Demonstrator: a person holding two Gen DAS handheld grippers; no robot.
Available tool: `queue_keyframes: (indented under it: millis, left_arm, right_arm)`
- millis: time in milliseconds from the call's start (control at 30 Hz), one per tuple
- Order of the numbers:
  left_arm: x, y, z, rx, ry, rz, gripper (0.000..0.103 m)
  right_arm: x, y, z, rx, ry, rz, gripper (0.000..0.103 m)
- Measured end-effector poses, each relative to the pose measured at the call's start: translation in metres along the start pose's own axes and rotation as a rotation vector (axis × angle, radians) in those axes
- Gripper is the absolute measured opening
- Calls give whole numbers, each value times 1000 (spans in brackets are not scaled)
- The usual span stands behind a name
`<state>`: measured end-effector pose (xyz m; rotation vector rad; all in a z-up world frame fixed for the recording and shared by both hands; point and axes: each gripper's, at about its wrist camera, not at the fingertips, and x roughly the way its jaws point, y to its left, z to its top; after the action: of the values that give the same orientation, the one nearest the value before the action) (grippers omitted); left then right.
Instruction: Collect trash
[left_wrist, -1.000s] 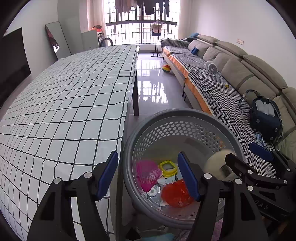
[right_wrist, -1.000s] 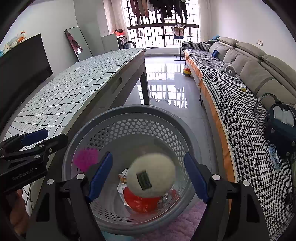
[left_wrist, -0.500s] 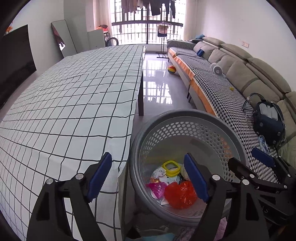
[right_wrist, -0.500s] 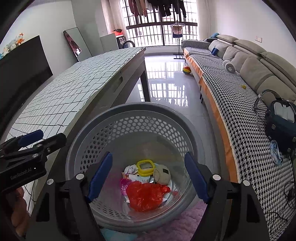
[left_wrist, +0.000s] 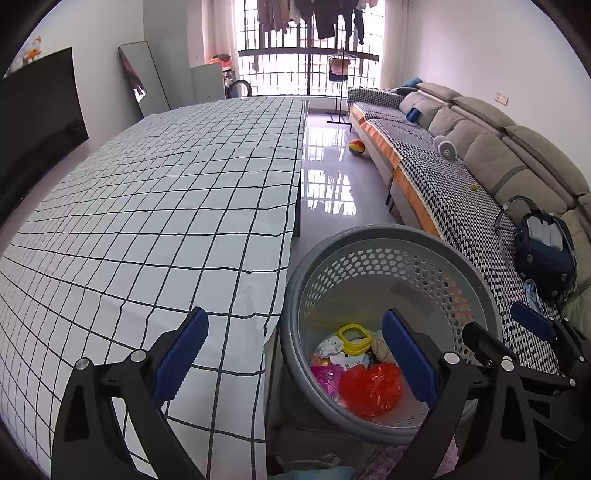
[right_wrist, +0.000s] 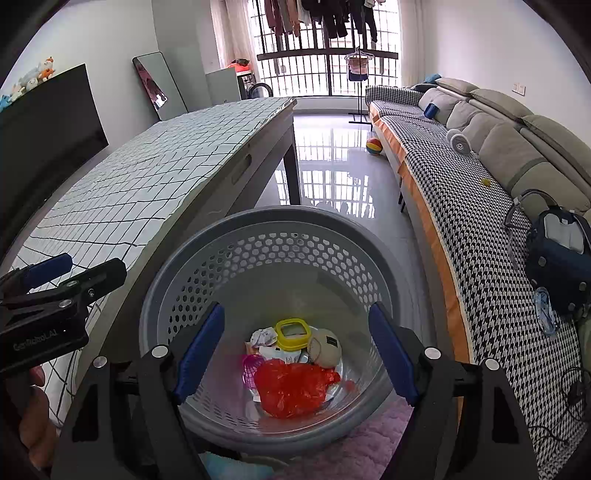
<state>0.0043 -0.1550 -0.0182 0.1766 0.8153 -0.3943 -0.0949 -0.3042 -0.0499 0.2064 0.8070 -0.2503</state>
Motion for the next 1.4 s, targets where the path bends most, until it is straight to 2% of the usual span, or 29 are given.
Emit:
queue_keyframes:
  millis: [433,1400]
  left_arm:
    - [0,9,-4,-13,11,30,97]
    - [4,-1,-8,12,33,47,97]
  right_arm:
    - [-5,8,-2,-8,0,-17,78]
    - [-4,-2,-4,15,5,-34,78]
